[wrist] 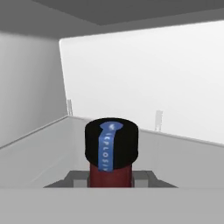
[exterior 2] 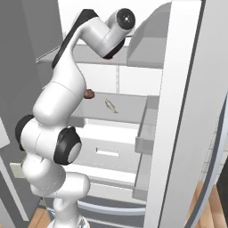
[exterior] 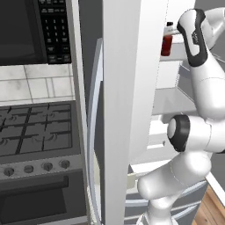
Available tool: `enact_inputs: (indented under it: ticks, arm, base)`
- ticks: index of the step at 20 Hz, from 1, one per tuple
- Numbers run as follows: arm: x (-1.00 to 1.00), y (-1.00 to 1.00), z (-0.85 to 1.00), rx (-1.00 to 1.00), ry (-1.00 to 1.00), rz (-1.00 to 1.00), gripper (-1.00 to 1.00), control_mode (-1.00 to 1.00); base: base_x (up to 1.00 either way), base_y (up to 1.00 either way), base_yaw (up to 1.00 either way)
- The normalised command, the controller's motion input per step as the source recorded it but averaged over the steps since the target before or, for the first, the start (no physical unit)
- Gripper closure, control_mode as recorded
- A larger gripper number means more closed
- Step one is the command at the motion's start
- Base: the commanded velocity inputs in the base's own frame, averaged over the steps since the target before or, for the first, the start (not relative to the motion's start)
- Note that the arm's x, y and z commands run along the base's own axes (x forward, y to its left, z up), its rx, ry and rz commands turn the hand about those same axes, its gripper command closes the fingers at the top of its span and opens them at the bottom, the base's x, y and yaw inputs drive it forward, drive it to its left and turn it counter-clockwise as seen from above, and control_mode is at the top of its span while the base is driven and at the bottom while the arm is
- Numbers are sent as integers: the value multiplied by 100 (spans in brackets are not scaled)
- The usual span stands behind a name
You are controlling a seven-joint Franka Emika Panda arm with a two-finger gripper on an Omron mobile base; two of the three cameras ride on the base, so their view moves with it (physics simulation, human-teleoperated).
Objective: Place the condiment bottle and condiment bottle from the counter to the top shelf of the fridge. If the existing items in the fridge are on the top shelf, move them to other shelves.
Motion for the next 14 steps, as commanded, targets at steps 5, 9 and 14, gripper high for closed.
enact_inputs:
  ticks: [5, 9, 14]
  arm:
    - [30, 0, -17, 0, -7, 0, 100, -100]
    - [38, 0, -17, 0, -3, 0, 100, -100]
    - [39, 0, -14, 0, 0, 0, 100, -100]
  base:
    - [0, 0, 0]
    - [0, 0, 0]
    - [0, 0, 0]
